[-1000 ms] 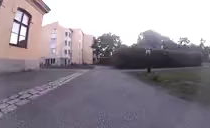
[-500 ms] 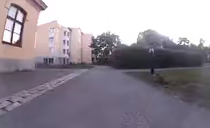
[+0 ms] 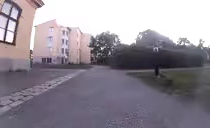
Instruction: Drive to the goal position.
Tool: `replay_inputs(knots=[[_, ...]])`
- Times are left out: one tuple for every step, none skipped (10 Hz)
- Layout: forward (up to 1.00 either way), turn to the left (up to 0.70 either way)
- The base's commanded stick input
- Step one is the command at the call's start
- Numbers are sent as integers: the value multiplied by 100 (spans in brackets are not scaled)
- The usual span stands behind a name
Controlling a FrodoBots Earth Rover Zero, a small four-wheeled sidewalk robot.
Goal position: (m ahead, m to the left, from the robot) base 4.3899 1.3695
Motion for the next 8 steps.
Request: replay_inputs(knots=[[100, 0], [100, 0], [100, 0], [100, 0], [100, 0], [100, 0], [100, 0], [100, 0]])
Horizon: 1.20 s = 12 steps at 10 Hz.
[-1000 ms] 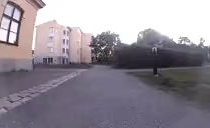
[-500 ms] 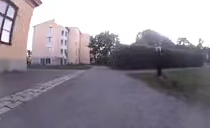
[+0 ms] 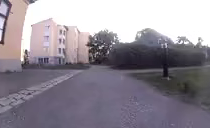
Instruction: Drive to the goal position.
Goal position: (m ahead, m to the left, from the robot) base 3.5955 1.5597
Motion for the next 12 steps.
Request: replay_inputs(knots=[[100, 0], [100, 0], [100, 0], [100, 0], [100, 0], [100, 0], [100, 0], [100, 0], [100, 0], [100, 0], [100, 0], [100, 0]])
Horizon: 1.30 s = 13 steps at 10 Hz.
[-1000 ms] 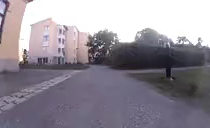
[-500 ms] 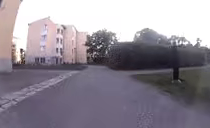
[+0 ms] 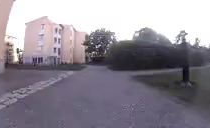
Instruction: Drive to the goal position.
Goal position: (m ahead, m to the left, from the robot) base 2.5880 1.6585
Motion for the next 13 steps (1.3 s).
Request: replay_inputs(knots=[[100, 0], [100, 14], [100, 27], [100, 27], [100, 27], [100, 27], [100, 27], [100, 27], [100, 27], [100, 13], [100, 0], [100, 0], [100, 0]])
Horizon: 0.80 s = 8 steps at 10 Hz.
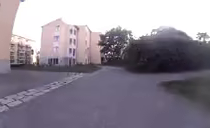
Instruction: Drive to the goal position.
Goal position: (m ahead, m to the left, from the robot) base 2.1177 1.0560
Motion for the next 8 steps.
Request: replay_inputs(knots=[[100, 0], [100, 0], [100, 0], [100, 0], [100, 0], [100, 0], [100, 0], [100, 0]])
